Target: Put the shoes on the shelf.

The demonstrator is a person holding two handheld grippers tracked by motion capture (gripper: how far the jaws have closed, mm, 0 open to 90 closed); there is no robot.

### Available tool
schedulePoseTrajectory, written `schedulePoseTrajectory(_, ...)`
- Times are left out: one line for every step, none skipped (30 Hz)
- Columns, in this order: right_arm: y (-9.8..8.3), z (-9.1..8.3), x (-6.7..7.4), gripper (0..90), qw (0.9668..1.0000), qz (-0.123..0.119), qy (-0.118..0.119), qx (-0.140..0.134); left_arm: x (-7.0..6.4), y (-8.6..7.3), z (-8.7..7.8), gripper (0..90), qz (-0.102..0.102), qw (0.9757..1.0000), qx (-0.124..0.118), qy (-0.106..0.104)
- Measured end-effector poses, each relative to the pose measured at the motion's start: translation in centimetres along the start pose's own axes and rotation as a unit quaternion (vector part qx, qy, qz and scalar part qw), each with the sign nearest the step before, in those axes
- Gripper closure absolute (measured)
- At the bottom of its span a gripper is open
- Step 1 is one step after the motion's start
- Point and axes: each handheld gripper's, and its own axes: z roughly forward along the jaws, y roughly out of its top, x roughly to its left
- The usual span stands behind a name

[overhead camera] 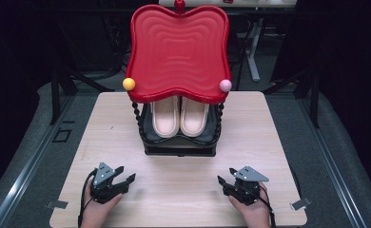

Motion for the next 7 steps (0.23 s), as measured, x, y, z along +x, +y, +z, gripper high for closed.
schedulePoseTrajectory(-0.02, 0.00, -0.04, 43.7, 1.0000, 0.002, 0.000, 0.001, 0.00, 0.00, -0.04, 43.1, -0.001, 1.0000, -0.001, 0.000)
schedulePoseTrajectory(-0.04, 0.01, -0.09, 43.7, 1.0000, 0.003, -0.001, 0.002, 0.00, 0.01, -0.10, 43.1, -0.001, 1.0000, -0.001, 0.001)
schedulePoseTrajectory(-0.04, -0.02, -0.11, 43.7, 1.0000, 0.006, -0.002, 0.003, -0.02, 0.02, -0.20, 43.2, -0.004, 1.0000, -0.002, 0.001)
schedulePoseTrajectory(-0.03, -0.07, -0.16, 43.7, 1.0000, 0.007, -0.001, 0.002, 0.00, 0.03, -0.26, 43.1, -0.003, 1.0000, -0.003, 0.001)
schedulePoseTrajectory(-0.02, -0.08, -0.16, 43.7, 1.0000, 0.009, -0.001, 0.000, -0.02, 0.07, -0.39, 43.2, -0.004, 1.0000, -0.005, 0.000)
schedulePoseTrajectory(-0.01, -0.15, -0.18, 43.8, 0.9999, 0.011, 0.002, 0.000, -0.03, 0.09, -0.46, 43.2, -0.005, 0.9999, -0.009, 0.001)
schedulePoseTrajectory(0.00, -0.17, -0.16, 44.1, 0.9999, 0.012, 0.003, 0.001, -0.04, 0.10, -0.49, 43.1, -0.006, 0.9999, -0.011, 0.002)
